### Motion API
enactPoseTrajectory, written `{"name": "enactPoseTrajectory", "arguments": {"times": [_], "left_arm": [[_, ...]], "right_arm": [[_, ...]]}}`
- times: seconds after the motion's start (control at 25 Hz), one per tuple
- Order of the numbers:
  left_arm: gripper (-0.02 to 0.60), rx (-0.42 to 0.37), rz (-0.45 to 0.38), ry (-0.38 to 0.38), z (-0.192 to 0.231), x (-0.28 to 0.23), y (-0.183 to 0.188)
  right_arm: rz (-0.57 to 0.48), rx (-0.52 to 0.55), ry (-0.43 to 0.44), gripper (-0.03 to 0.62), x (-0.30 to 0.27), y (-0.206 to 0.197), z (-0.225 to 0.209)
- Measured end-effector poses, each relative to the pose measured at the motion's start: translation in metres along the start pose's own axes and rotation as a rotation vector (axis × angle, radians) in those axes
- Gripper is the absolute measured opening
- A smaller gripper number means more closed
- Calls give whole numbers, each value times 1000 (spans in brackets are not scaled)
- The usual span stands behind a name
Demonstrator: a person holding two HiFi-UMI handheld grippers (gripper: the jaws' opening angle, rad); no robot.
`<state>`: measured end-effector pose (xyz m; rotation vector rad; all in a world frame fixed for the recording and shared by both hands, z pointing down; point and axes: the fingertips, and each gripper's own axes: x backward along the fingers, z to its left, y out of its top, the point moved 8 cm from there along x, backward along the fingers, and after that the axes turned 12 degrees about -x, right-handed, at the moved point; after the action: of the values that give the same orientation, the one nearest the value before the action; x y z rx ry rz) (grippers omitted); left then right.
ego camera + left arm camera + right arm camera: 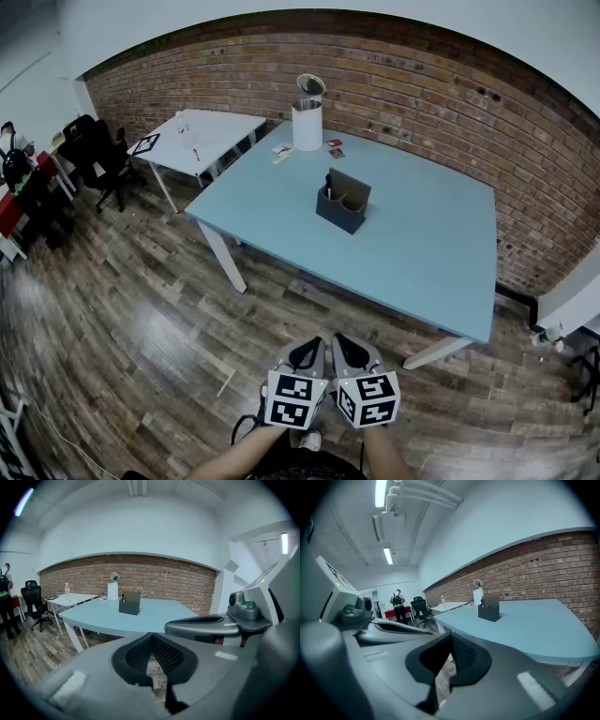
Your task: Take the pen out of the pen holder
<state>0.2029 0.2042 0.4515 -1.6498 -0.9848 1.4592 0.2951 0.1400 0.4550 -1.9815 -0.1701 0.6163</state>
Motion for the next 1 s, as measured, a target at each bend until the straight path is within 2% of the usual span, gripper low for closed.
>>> {"name": "enactPoseTrajectory", "arguments": {"times": [0.24,0.6,1.0], "left_arm": [[-2,6,4,-7,14,-5,-5],[-2,10,-7,-18,51,-38,2],[-2,19,-1,-31,109,-85,15]], "right_arm": [[6,-1,-9,5,-15,-1,5],[8,-8,-39,5,-59,11,-5],[27,-12,-54,5,-128,38,-12]]}}
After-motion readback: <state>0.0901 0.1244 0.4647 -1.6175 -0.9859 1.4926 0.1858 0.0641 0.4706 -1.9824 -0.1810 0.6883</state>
